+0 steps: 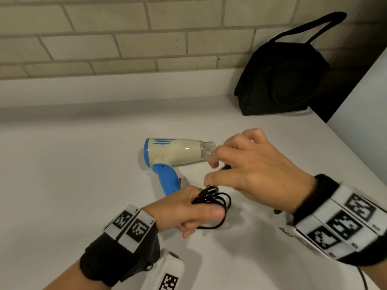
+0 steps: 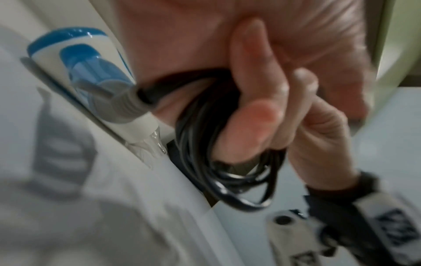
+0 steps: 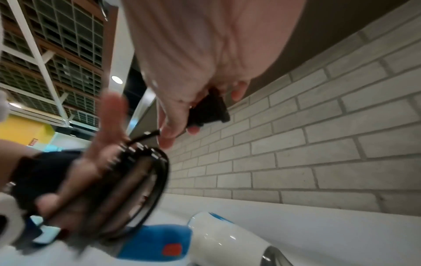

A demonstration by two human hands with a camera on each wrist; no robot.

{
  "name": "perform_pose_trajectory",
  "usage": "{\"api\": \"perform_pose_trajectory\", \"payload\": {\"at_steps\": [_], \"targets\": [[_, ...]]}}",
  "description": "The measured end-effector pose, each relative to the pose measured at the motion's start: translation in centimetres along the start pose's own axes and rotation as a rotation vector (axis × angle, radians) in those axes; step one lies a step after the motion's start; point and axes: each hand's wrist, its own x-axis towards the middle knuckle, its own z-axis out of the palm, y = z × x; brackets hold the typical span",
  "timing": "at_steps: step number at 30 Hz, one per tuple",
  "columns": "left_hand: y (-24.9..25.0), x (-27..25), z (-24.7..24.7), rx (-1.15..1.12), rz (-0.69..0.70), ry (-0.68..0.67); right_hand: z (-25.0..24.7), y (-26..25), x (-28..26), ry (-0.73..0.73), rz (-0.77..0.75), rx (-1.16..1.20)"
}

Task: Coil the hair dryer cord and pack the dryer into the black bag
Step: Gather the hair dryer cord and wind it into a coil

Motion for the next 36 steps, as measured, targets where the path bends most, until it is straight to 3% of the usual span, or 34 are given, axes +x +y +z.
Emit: {"api": "perform_pose_trajectory", "payload": {"at_steps": [4,8,11,16,22,26,29,36], "targets": [[0.2,0.2,-0.3,-0.002,-0.034,-0.138,2.7,0.6,0.9,0.067,0.066,0.161],[-0.3,0.2,-0.8,-0.016,-0.047,-0.151,5.4,-0.6,0.5,0.113,0.254,0.679],[-0.9,0.0,-0.9,0.042,-0.073,-0.092,6.5,-1.5,0.1,0.061,0.456,1.024],[-1.3,0.3,-0.7,0.095,-0.037,0.018,6.5,-1.9,0.3,-0.069,0.656,1.284],[-1.3,0.5,-1.0,-0.350,0.042,0.281,6.4,-3.2,-1.0,0.092,0.760,1.579],[-1.5,0.9,-1.0,-0.484,0.077,0.345,7.6,-5.0,-1.2,0.162,0.731,1.431],[-1.6,1.2,-0.5,-0.498,0.103,0.313,7.8,-4.6,-0.6,0.206,0.757,1.265],[-1.1,1.1,-0.3,-0.567,0.182,0.222,8.3,-4.6,-0.1,0.388,0.663,1.158]]}}
